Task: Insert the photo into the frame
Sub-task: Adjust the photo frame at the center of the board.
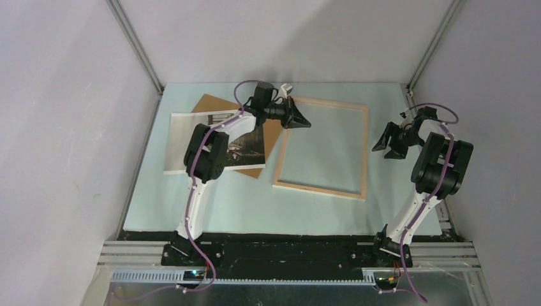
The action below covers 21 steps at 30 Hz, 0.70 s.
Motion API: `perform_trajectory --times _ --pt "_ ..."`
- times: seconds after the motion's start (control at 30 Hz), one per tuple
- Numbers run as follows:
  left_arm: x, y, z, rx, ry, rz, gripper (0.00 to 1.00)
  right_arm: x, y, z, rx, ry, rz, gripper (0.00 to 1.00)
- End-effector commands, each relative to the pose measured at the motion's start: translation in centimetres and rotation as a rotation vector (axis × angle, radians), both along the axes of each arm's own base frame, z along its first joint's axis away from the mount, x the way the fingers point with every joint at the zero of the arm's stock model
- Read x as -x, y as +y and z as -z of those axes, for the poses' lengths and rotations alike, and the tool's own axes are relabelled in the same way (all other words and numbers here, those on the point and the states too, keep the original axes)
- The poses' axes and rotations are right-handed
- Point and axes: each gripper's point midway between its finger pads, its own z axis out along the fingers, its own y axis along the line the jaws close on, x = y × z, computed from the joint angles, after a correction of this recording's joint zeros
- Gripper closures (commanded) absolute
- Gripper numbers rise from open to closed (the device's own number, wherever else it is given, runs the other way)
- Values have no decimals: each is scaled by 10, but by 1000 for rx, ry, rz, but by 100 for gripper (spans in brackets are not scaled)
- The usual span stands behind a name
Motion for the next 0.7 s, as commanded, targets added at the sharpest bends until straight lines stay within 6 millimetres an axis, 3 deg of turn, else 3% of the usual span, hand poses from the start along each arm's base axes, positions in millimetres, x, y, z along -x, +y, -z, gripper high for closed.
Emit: perform_trajectory --times 0.0,0.67 --pt "2 -5 -17 25 -90 49 100 -4 -1 -15 12 -57 -17 35" --pt "1 8 17 -132 -120 50 100 1 8 -8 9 -36 -40 36"
